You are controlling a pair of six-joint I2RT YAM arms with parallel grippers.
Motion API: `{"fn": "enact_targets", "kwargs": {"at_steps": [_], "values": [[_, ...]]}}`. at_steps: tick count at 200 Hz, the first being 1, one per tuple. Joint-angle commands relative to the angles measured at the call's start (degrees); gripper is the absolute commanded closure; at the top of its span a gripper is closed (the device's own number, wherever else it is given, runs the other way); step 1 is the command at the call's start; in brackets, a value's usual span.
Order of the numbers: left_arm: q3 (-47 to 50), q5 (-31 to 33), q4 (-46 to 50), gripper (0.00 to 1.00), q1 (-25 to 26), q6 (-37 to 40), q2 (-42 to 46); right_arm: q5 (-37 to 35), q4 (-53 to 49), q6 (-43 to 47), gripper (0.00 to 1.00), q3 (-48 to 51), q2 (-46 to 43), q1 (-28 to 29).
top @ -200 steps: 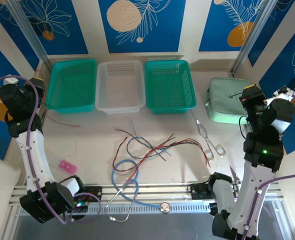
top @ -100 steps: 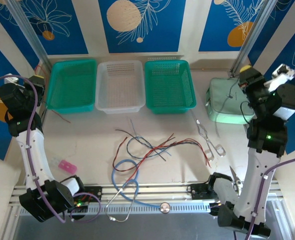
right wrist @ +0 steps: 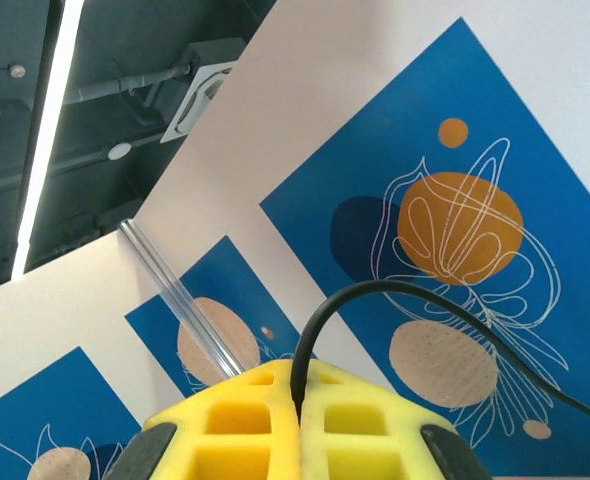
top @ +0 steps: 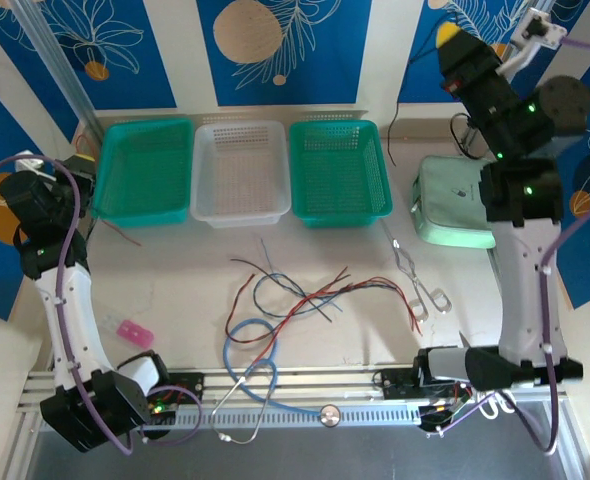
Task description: Untangle the cables
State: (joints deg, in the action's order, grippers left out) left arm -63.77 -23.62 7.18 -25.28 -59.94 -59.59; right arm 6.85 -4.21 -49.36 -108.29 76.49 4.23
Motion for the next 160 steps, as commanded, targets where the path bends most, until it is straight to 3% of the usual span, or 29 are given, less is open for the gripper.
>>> {"fn": "enact_targets", "kwargs": {"at_steps": [1,76,131,160], "values": [[0.94,-1.15,0.76,1.0,0.54,0.89,2.08,-1.73,5.0,-1.26,1.0,-0.45,4.29,1.74],[1.45,-1.25,1.44,1.0,1.28,2.27,2.63,-3.57,9.65,-1.96,1.0,6.83,7.78,3.74],[1.62,-0.82,1.01,1.0,1.28,2.32,2.28,0.05,5.55,0.07,1.0,-6.74,11.94,4.4],[2.5,-0.82,0.98,1.0,1.28,2.33,2.8,-0.25,5.16,-0.65,1.0,-7.72,13.54,4.44]]}}
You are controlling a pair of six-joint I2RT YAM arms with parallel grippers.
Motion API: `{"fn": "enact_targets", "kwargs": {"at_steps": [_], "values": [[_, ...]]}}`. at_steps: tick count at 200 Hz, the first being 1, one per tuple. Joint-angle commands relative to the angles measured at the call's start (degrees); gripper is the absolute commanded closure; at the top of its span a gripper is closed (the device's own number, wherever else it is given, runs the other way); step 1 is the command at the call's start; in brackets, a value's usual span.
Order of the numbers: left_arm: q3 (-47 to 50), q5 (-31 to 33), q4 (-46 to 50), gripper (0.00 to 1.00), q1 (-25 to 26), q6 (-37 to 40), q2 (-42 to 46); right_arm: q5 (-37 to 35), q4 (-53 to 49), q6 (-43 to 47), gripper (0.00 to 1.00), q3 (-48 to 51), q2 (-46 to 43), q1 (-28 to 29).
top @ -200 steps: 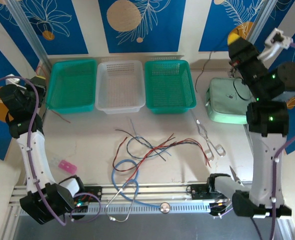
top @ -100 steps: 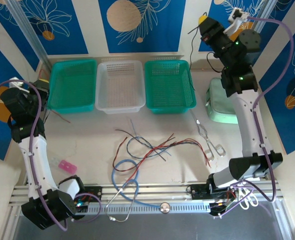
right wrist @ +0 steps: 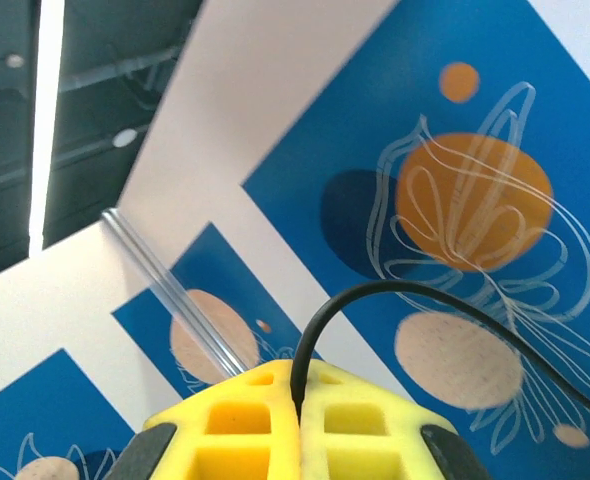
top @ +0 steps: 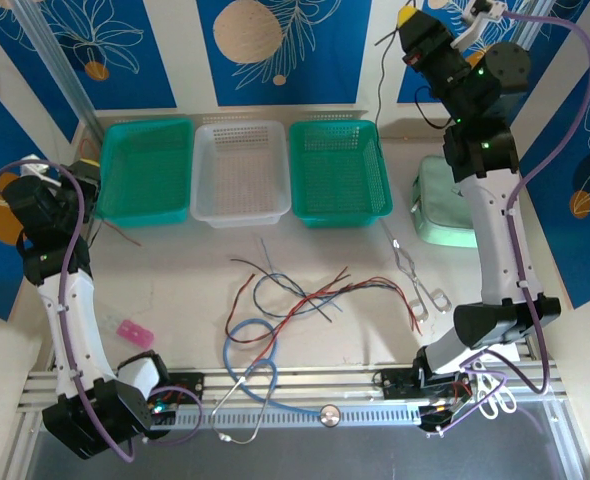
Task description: Untangle the cables
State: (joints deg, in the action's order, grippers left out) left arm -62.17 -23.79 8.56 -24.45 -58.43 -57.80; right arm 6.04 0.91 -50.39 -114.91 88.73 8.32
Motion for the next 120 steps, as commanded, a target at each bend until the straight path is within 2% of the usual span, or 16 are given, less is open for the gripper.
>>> {"fn": "enact_targets", "kwargs": {"at_steps": [1,34,64,79,109,120], "values": [[1.0,-0.64,-0.43,1.0,0.45,0.84,1.01,0.56,0.05,0.38,1.0,-1.1,1.3,0.36],[1.33,-0.64,-0.12,1.0,0.45,1.33,1.28,0.17,0.57,0.13,1.0,3.69,2.05,0.94],[2.31,-0.72,-0.72,1.0,0.47,0.86,1.77,-5.24,2.26,1.28,1.0,16.27,2.97,1.83],[2.57,-0.81,-0.73,1.0,0.61,0.69,1.9,-3.52,3.01,2.04,1.0,20.78,6.54,1.71],[3.18,-0.97,-0.58,1.0,0.8,0.52,2.63,-2.31,-8.12,-1.48,1.0,20.43,17.05,2.15],[3.55,-0.91,-0.34,1.0,0.88,0.57,2.98,-0.67,-5.43,-2.89,1.0,22.88,20.03,2.23]]}}
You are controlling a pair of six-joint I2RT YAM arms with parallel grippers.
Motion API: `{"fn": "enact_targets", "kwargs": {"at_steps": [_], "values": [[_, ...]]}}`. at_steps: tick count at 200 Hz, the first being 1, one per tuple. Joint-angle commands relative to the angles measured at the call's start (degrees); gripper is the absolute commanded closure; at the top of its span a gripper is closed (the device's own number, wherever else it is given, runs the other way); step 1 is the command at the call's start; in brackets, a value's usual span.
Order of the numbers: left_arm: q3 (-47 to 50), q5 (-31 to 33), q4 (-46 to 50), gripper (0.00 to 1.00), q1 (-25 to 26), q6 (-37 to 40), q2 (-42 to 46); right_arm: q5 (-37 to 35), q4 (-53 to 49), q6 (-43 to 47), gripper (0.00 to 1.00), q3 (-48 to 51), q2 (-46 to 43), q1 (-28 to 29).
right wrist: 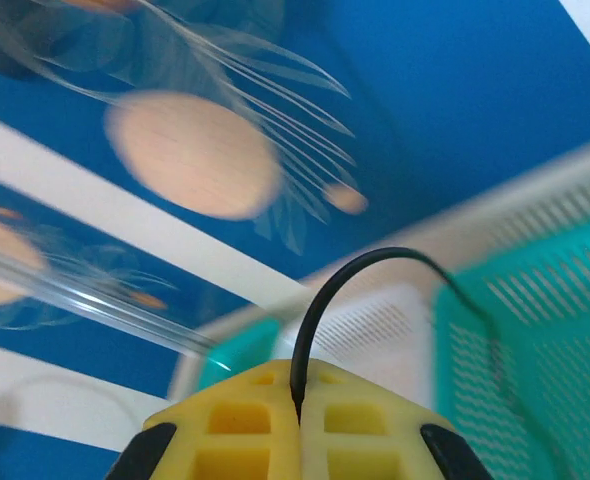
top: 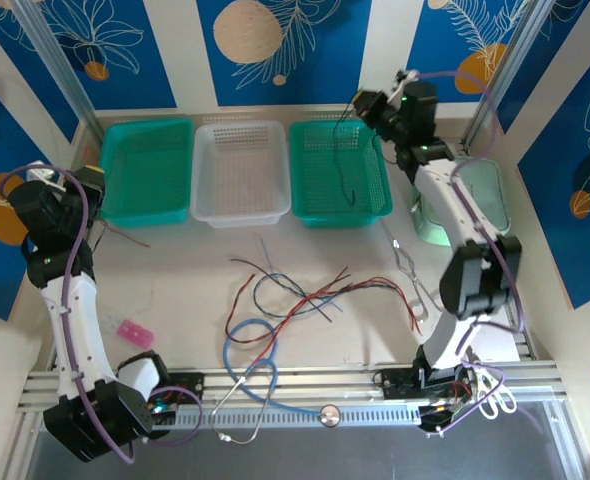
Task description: Untangle the cables
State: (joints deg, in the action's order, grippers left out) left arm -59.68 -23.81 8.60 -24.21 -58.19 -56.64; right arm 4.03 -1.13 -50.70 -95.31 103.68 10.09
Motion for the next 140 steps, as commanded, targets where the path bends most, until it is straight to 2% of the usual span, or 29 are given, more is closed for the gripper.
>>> {"fn": "enact_targets", "kwargs": {"at_steps": [1,16,50,81,88,113,140], "values": [[1.1,-0.98,-0.32,1.0,0.65,0.35,1.9,1.6,-2.8,-2.58,1.0,3.54,5.32,0.46],[1.41,-1.2,0.25,1.0,0.89,0.31,2.35,1.58,-0.08,-2.26,1.0,5.81,8.9,1.07],[1.67,-1.01,2.32,1.0,1.44,0.95,3.45,-4.31,-17.25,-0.52,1.0,-2.25,16.36,3.21],[0.81,-0.74,3.14,1.0,1.78,1.09,3.56,-5.83,-22.22,0.73,1.0,-5.2,19.13,4.37],[0.15,-0.51,3.73,1.0,1.87,1.45,3.52,-6.41,-22.3,1.2,0.94,-5.2,18.89,4.49],[-3.05,0.17,6.82,1.0,2.14,2.73,3.22,-7.49,-23.92,2.86,0.56,-6.21,17.67,4.35],[-7.98,1.5,10.83,1.0,3.17,5.92,3.29,-7.75,-28.27,4.73,0.28,-8.82,15.7,3.24]]}}
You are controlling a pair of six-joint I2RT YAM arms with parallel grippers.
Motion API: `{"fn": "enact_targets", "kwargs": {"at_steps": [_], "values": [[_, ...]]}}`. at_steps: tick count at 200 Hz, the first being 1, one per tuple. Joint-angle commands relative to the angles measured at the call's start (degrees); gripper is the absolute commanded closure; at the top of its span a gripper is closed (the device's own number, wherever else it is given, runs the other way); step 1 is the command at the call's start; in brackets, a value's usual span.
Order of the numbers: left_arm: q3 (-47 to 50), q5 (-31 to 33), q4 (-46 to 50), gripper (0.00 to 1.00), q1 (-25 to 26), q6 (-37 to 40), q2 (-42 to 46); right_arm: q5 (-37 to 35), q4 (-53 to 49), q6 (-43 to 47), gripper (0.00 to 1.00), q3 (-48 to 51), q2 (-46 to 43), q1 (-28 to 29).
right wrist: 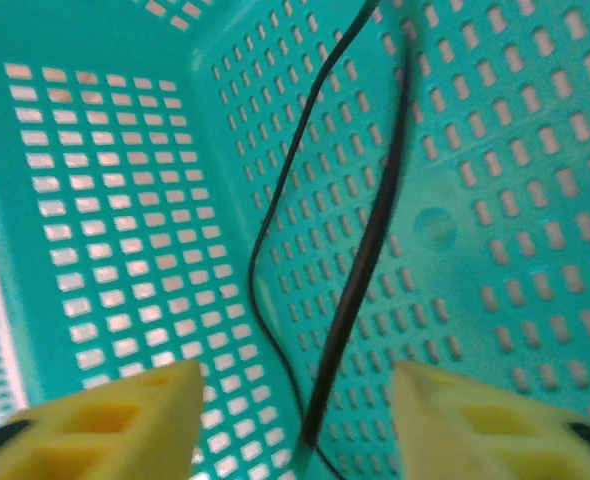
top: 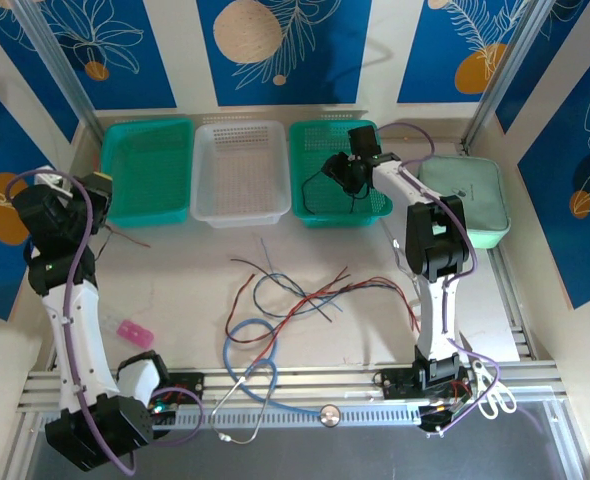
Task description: Untangle the cables
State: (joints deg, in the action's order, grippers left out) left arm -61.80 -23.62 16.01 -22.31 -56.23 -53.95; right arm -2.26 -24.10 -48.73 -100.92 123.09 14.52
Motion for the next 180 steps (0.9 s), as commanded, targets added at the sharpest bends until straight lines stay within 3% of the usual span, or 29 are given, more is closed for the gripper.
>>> {"fn": "enact_targets", "kwargs": {"at_steps": [1,12,24,38,74,116,180], "values": [[-5.96,1.39,3.64,1.0,1.33,4.12,0.56,-1.49,-5.37,2.85,0.28,-3.21,-3.85,-1.18],[-8.63,1.93,5.06,1.0,2.01,5.42,0.54,-1.6,-5.53,3.7,0.21,-2.86,-5.67,-1.61],[-11.59,0.75,5.13,1.0,3.17,6.41,0.03,-1.05,-5.28,3.9,0.07,-2.0,-7.61,-2.23],[-15.23,0.72,6.31,1.0,5.02,7.63,-0.56,1.03,-5.01,3.61,0.03,-1.17,-9.58,-3.21],[-24.75,0.06,7.75,1.0,6.92,8.69,-2.83,2.75,-2.89,3.5,0.02,3.68,-16.62,-4.15],[-39.73,-2.76,7.09,1.0,7.77,8.53,-12.53,3.58,-1.24,4.41,0.02,10.37,-25.07,-3.4],[-58.76,4.51,4.45,1.0,7.89,9.94,-27.08,4.09,1.95,3.5,0.03,21.96,-34.76,-5.33]]}}
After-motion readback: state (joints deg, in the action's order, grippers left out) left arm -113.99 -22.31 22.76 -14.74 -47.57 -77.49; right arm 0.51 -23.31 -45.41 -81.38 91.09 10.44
